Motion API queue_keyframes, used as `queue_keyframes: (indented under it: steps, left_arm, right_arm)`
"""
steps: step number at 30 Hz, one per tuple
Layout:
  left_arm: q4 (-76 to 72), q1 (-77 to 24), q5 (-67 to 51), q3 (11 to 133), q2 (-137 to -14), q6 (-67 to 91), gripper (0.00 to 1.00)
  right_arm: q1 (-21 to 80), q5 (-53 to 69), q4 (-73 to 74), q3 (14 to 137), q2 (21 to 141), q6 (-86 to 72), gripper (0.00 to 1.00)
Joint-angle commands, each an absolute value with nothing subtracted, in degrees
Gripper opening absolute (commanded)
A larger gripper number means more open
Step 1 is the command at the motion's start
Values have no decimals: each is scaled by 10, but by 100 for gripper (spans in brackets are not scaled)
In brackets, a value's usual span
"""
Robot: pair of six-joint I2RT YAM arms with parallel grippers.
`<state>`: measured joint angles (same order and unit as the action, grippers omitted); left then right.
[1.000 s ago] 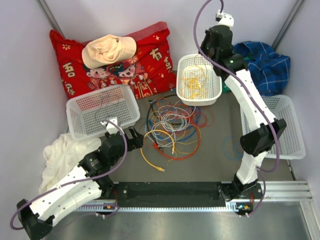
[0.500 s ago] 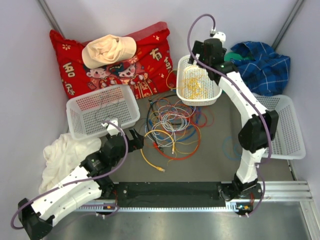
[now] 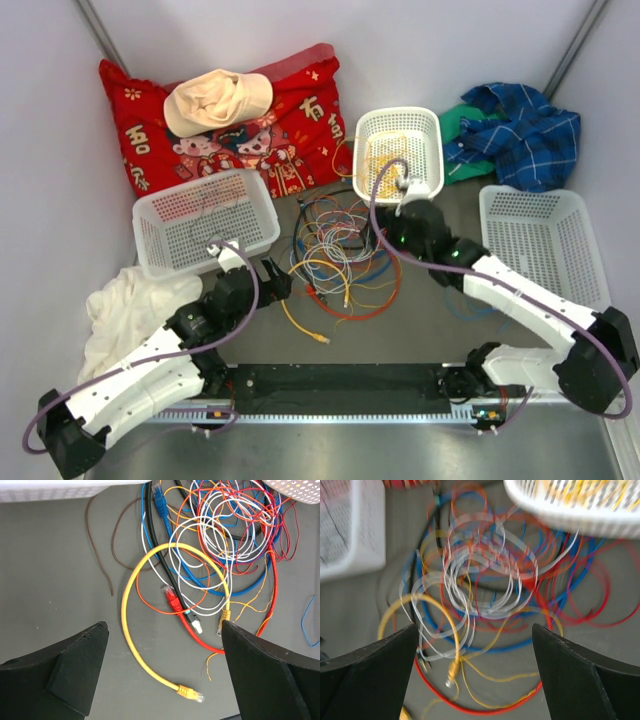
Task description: Untangle the cables
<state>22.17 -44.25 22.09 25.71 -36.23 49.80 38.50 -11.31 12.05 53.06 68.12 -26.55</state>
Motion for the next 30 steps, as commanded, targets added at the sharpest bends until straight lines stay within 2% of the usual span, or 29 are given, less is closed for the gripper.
queue_keyframes:
  steps: [1,5,11,22,27,30]
  left_arm:
    - [238,-443,207,280,-356,531,99]
    - [240,-443,200,280,-358,541,99]
    - [252,-443,196,281,-356,547,99]
    - [245,-443,191,274,-354,554,99]
    - [254,-444,194,271,-336,555,99]
    - [264,-444,199,266,-323,555,99]
  right_arm:
    - [442,-108,76,419,662,-293,91]
    - [458,-90,44,355,665,-315,85]
    - [491,-104,20,324,683,-306,85]
    - [507,-110,-19,419,816,-326,99]
    - [507,-82,-49,462,897,-349,98]
    - [506,-75,-65,475,932,-356,91]
